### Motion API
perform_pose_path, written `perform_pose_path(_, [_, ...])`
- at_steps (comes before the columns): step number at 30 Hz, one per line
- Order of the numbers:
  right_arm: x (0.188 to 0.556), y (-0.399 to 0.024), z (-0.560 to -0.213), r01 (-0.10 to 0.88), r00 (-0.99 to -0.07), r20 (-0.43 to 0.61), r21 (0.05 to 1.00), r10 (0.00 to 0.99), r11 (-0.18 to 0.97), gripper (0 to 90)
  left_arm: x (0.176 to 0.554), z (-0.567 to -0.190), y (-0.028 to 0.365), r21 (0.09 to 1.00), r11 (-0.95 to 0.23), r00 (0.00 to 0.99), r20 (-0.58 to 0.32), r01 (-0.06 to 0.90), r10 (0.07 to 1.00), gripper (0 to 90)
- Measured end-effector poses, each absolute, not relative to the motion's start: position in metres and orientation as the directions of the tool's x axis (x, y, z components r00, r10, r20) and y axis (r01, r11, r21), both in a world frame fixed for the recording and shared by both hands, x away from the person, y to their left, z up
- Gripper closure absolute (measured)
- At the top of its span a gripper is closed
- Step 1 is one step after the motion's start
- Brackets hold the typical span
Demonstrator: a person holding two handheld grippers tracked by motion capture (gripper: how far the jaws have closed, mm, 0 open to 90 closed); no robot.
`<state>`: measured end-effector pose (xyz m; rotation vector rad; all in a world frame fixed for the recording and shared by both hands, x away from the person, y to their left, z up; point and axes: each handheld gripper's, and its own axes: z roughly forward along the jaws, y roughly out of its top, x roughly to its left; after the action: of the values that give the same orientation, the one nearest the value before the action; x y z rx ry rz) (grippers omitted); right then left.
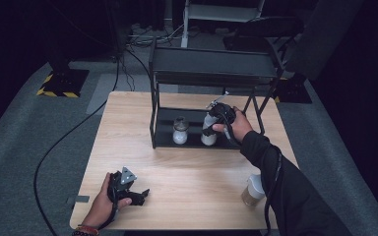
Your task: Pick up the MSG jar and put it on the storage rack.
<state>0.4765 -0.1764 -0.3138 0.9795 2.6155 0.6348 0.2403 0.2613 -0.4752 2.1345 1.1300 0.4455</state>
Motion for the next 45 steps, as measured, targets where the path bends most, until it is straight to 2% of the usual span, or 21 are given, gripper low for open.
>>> perform_pose_path(12, [0.452,-0.188,-0.303,0.473,-0.767,-0.154,0.519,0.622,0.712,4.8,0.24,-0.475,0.261,0.698,-0.398,0.566,-0.012,0.594,0.824,0.9])
perform_pose_path(26, [0.411,-0.197,-0.302,0.381,-0.773,-0.264,0.534,0.577,0.755,4.8,0.24,-0.475,0.261,0.698,-0.398,0.566,-0.012,0.595,0.824,0.9])
perform_pose_path(45, [0.362,-0.236,-0.309,0.304,-0.766,-0.336,0.561,0.548,0.77,4.3,0.24,-0.475,0.261,0.699,-0.399,0.566,-0.011,0.594,0.824,0.9])
